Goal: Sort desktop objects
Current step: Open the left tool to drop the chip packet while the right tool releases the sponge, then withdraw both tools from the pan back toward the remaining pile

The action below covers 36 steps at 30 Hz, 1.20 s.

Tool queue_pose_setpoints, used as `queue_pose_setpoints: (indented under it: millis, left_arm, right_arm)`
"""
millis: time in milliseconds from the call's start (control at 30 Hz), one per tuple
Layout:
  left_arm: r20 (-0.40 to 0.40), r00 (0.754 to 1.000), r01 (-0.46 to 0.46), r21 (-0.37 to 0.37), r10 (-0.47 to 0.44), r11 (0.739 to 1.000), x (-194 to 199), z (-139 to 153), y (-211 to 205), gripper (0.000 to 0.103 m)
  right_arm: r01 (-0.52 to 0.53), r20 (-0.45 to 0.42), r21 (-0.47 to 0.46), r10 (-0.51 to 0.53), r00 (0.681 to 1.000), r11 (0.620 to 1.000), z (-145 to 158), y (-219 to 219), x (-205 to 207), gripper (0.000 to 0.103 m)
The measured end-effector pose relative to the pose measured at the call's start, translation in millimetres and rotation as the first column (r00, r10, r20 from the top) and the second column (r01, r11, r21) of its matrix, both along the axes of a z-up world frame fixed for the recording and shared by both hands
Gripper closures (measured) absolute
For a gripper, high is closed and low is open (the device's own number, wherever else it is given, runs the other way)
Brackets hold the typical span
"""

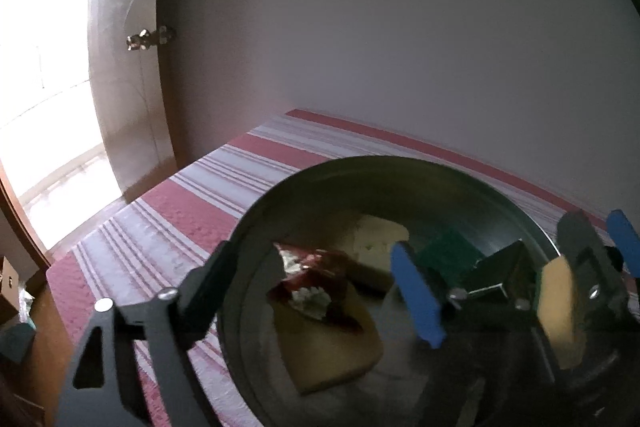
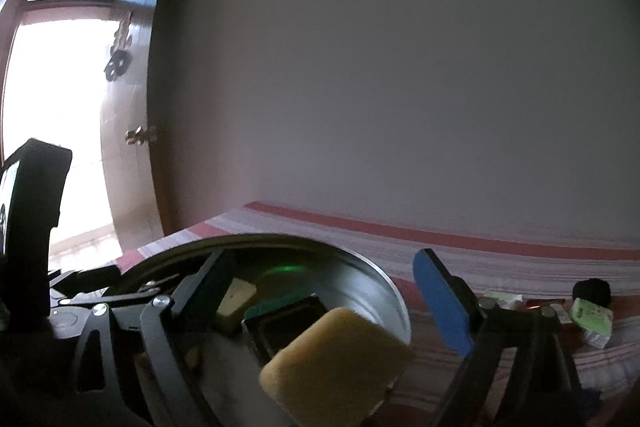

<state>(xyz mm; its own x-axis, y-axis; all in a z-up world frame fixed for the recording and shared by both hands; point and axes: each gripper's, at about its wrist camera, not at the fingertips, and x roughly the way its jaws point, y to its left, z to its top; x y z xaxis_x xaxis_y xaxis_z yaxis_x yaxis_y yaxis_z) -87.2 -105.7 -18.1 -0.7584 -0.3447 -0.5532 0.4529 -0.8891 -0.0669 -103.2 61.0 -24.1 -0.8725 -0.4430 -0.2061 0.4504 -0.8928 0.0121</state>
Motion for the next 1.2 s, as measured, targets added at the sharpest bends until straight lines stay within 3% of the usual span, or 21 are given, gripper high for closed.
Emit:
queue_pose_setpoints:
  millis: [67, 200, 333, 500, 800, 1100, 1200]
  left_arm:
    - [-0.012, 1.0, -0.004, -0.004, 0.004, 1.0, 2, 2, 0, 0.006]
    - [-0.076, 0.996, -0.044, 0.003, 0.044, 0.999, 14, 13, -10, 0.004]
    - [-0.137, 0.982, -0.132, 0.011, 0.132, 0.991, 31, 23, -28, 0.002]
    - [-0.174, 0.965, -0.188, 0.065, 0.197, 0.98, 43, 25, -42, 0.002]
    - [-0.167, 0.96, -0.221, 0.039, 0.225, 0.974, 43, 21, -39, 0.002]
    - [-0.257, 0.893, -0.371, 0.047, 0.37, 0.928, 67, 27, -44, 0.002]
    - [-0.297, 0.899, -0.327, 0.034, 0.322, 0.944, 67, 24, -30, 0.002]
  right_arm:
    - [0.021, -0.006, -0.025, -0.021, 1.0, 0.999, 3, 7, 1, 0.01]
    - [0.099, -0.034, -0.12, -0.104, 0.994, 0.988, 11, 31, 5, 0.01]
    - [0.21, -0.026, -0.246, -0.223, 0.974, 0.946, 13, 65, 9, 0.006]
    - [0.257, 0.003, -0.26, -0.265, 0.964, 0.931, 14, 76, 7, 0.006]
    - [0.316, 0.017, -0.287, -0.324, 0.946, 0.905, 14, 93, 11, 0.006]
    - [0.39, 0.019, -0.329, -0.407, 0.913, 0.86, 18, 111, 16, 0.006]
    - [0.403, 0.019, -0.322, -0.42, 0.907, 0.857, 19, 120, 18, 0.006]
